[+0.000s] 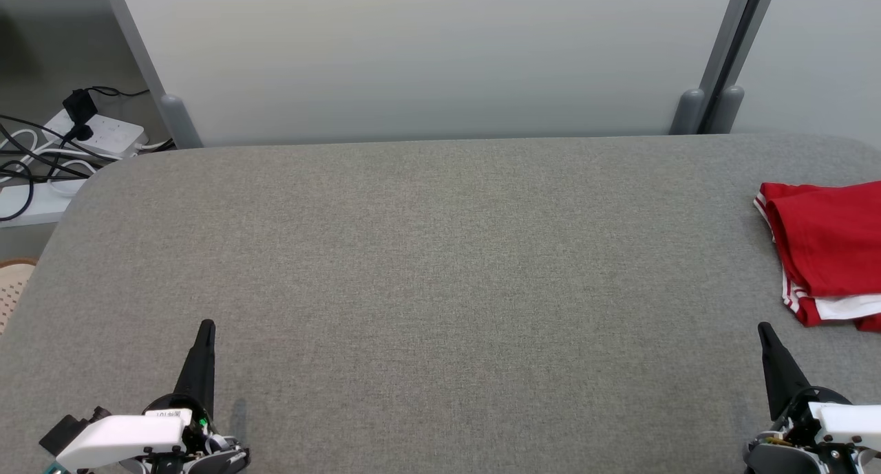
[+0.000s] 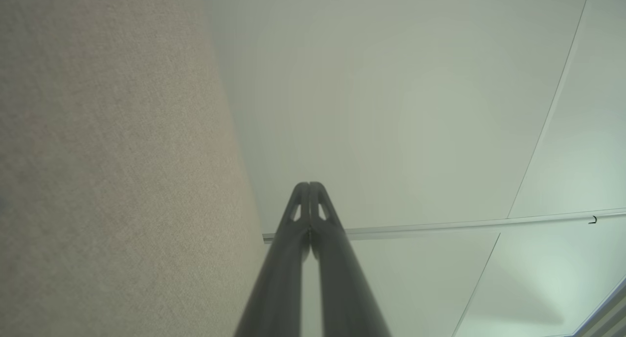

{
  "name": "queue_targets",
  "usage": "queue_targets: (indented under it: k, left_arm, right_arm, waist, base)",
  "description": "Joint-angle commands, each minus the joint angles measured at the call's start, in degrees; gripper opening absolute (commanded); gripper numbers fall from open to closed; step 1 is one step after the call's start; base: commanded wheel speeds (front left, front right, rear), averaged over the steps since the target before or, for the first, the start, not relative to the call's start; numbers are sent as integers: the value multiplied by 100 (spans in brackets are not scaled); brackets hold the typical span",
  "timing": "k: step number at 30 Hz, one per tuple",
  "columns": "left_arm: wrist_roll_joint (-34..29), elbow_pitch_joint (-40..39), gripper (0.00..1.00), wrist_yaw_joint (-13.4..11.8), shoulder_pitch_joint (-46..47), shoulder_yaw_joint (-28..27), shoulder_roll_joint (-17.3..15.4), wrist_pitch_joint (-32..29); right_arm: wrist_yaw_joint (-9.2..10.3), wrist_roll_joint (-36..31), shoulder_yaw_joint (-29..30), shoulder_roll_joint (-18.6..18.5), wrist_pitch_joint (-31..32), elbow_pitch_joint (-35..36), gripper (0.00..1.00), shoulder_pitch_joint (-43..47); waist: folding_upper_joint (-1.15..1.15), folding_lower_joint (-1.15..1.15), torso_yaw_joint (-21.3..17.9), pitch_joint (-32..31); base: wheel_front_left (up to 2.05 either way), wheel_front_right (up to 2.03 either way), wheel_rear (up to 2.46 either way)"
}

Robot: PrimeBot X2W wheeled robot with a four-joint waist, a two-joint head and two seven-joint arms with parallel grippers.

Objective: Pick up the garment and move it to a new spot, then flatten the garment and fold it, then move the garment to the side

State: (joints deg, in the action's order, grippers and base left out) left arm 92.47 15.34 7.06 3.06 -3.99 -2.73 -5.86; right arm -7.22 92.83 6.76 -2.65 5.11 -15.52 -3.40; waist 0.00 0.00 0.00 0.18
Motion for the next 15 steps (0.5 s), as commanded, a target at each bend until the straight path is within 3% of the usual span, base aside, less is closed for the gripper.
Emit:
queue_targets:
  k: [1,15]
  left_arm:
    - [16,-131,0,43,308,-197,-58,-18]
    - [7,-131,0,43,309,-208,-50,-27]
  right_arm:
    - [-26,11,-118,-92,62,155,0,-270]
    - [-26,-3,-101,-80,76,154,0,-271]
  waist:
    - [0,0,0,0]
    - [0,0,0,0]
  base:
    - [0,0,0]
    - [0,0,0]
